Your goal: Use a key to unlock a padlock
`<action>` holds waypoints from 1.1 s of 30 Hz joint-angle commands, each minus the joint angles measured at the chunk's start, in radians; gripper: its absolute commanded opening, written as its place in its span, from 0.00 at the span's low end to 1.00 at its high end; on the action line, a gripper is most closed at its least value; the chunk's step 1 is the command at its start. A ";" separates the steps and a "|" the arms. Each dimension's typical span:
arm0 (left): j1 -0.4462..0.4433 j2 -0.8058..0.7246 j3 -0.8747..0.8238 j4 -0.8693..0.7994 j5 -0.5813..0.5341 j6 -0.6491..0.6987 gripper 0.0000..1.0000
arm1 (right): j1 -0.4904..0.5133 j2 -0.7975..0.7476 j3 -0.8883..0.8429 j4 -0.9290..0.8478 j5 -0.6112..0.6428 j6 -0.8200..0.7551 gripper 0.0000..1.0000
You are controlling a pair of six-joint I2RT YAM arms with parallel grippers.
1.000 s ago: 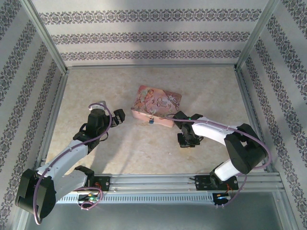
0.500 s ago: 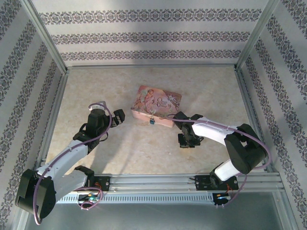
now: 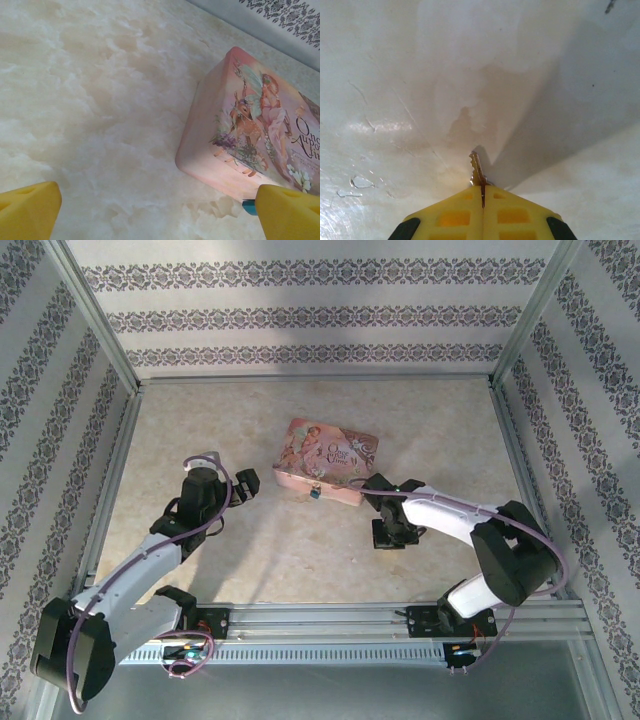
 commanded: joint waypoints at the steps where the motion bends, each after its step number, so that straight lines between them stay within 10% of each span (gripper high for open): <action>1: 0.005 -0.033 0.040 -0.045 0.028 -0.015 0.99 | 0.008 -0.060 -0.007 -0.023 0.030 -0.023 0.00; 16: 0.003 -0.020 0.098 -0.038 0.409 -0.291 0.93 | 0.012 -0.307 0.166 -0.011 -0.052 -0.237 0.00; 33: -0.046 0.093 -0.038 0.534 0.475 -1.104 0.99 | 0.134 -0.263 0.354 0.310 -0.187 -0.267 0.00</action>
